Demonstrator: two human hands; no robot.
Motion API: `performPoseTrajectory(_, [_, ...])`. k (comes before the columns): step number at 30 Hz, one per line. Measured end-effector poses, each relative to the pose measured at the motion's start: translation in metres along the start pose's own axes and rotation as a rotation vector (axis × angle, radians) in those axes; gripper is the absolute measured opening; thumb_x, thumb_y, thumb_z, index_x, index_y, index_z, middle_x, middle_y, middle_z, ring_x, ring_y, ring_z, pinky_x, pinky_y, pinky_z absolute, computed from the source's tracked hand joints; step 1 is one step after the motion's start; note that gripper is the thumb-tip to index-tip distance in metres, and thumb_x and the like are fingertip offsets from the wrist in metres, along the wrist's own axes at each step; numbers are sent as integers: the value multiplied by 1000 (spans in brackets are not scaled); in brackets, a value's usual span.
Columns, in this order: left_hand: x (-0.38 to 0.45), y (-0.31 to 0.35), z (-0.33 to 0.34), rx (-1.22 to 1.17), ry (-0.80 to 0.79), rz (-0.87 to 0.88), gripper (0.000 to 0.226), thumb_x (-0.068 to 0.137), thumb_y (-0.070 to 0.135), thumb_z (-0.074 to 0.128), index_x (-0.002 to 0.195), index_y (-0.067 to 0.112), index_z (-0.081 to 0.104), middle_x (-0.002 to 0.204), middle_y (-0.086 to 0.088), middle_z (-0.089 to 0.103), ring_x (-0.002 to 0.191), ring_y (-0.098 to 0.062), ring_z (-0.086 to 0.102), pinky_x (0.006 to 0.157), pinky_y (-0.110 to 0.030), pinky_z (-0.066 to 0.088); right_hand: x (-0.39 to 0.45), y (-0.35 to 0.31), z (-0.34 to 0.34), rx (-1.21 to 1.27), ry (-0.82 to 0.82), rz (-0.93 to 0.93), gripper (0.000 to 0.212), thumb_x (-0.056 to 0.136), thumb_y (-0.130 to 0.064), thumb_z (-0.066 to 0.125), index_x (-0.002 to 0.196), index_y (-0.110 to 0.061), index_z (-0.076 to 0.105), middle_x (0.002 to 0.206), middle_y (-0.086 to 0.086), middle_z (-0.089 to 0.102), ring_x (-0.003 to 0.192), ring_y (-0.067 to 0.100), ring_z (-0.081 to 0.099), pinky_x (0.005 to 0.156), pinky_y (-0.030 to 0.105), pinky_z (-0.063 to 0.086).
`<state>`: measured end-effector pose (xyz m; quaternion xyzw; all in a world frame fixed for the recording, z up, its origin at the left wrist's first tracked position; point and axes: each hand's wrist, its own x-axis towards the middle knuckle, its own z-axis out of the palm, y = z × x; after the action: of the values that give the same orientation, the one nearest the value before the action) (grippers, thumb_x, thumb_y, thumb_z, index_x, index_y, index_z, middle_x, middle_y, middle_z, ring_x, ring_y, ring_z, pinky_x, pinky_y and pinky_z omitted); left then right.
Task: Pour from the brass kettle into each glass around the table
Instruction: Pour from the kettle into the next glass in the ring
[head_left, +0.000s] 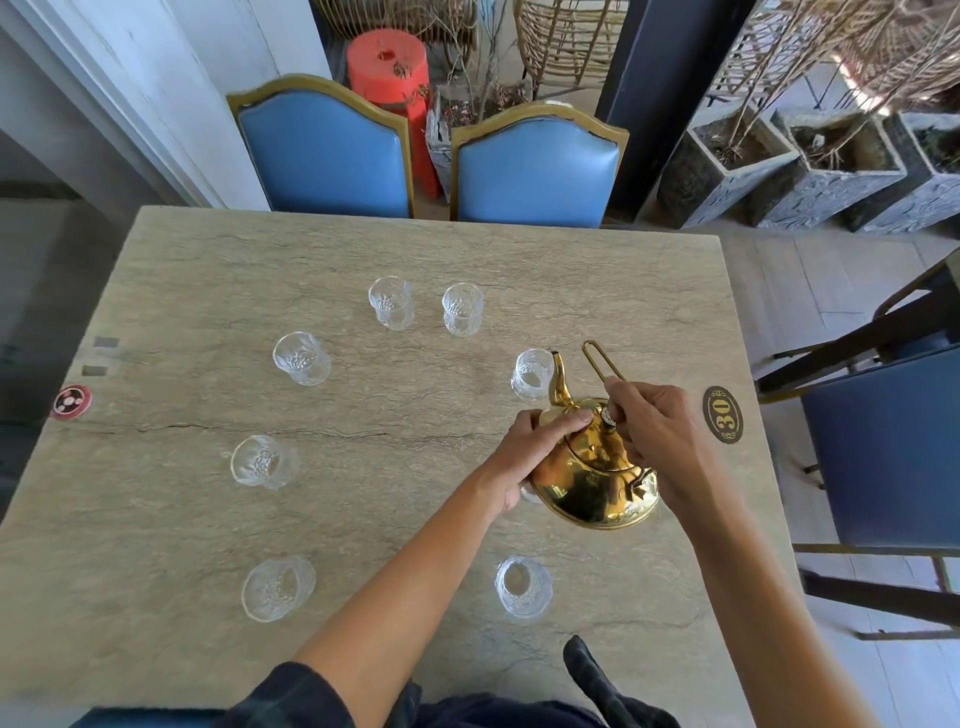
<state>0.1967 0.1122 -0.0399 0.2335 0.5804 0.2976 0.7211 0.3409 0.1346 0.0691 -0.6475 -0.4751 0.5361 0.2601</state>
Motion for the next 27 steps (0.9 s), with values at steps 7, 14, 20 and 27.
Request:
performPoseTrajectory(7, [-18, 14, -4, -44, 63, -9, 36, 96, 48, 84, 115, 27, 63, 116, 0, 77, 111, -19, 73, 115, -48, 58, 0, -15, 1, -7, -101, -36, 37, 102, -21, 55, 66, -12, 53, 52, -6, 35, 46, 10, 31, 44, 24, 25])
performPoseTrajectory(14, [-14, 17, -31, -69, 110, 18, 89, 70, 74, 92, 136, 26, 59, 132, -4, 76, 125, -25, 72, 114, -53, 58, 5, -38, 20, -1, -196, -49, 33, 104, -18, 52, 73, -7, 54, 53, -5, 37, 42, 7, 33, 41, 21, 27])
performPoseTrajectory(20, [-4, 30, -68, -43, 142, 44, 115, 50, 84, 92, 141, 20, 63, 128, -5, 80, 120, -27, 77, 111, -53, 61, 21, -61, 51, -22, -209, -24, 34, 103, -17, 51, 69, -9, 53, 51, -5, 38, 41, 9, 34, 41, 22, 28])
performPoseTrajectory(27, [21, 50, -109, 25, 96, 40, 112, 48, 88, 92, 132, 15, 76, 116, -7, 87, 112, -30, 83, 107, -54, 64, 45, -82, 88, 34, -158, 15, 35, 103, -15, 51, 69, -11, 54, 52, -5, 38, 40, 8, 34, 38, 20, 28])
